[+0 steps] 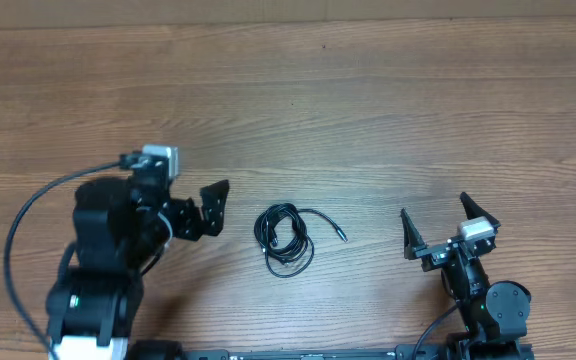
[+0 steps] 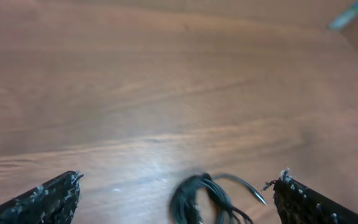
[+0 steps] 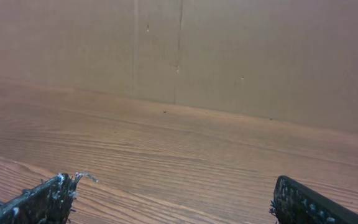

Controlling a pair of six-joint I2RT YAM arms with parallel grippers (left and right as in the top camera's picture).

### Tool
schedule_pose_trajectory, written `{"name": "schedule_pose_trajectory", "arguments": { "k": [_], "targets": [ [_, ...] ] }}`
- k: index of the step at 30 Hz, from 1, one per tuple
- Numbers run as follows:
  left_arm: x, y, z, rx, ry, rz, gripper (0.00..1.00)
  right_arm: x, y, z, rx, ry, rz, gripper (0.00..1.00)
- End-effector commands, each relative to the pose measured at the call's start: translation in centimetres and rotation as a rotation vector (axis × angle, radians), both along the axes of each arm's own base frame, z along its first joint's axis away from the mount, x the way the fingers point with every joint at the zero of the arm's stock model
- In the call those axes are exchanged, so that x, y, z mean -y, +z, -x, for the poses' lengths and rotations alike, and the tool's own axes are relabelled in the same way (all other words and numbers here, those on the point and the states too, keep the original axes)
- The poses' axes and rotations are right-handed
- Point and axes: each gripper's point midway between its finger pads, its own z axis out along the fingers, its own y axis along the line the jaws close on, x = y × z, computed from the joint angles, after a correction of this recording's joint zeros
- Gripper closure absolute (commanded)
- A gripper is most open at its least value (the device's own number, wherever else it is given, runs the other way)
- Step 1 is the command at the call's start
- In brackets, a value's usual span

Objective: Untangle cables
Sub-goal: 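Reach the left gripper over the black cable coil and grasp it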

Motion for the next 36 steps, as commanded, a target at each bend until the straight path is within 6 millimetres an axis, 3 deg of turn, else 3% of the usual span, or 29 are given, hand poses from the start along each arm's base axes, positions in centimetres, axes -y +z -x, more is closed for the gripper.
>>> {"name": "schedule_pose_trajectory", "arguments": {
  "k": [1, 8, 15, 22, 26, 29, 33, 36],
  "targets": [
    [2.7, 0.0, 0.2, -0.062, -0.130, 0.103, 0.00, 0.0, -0.2, 0.0, 0.004, -0.003, 0.004, 0.00],
    [4.2, -3.6, -1.0, -0.163, -0.236, 0.075, 0.00, 0.0, -0.2, 0.0, 0.004, -0.003, 0.004, 0.00],
    [4.8, -6.8, -2.1, -0.168, -0.249, -0.208, 0.00, 0.0, -0.2, 0.0, 0.004, -0.003, 0.004, 0.00],
    [6.9, -5.7, -2.9, -0.131, -0.270, -0.484, 0.06, 0.0, -0.2, 0.0, 0.004, -0.003, 0.004, 0.00],
    [7.8, -4.4, -3.0, -0.117, -0.293, -0.542, 0.21, 0.0, -0.2, 0.0, 0.004, -0.003, 0.004, 0.00],
    [8.1, -5.1, -2.6, -0.134, -0.339, -0.561, 0.27, 0.0, -0.2, 0.0, 0.004, -0.003, 0.004, 0.00],
    [8.9, -7.0, -1.3, -0.197, -0.470, -0.574, 0.25, 0.0, -0.2, 0.0, 0.004, -0.003, 0.004, 0.00],
    [9.5, -8.2, -1.4, -0.222, -0.516, -0.583, 0.29, 0.0, -0.2, 0.0, 0.004, -0.003, 0.004, 0.00]
  ]
}}
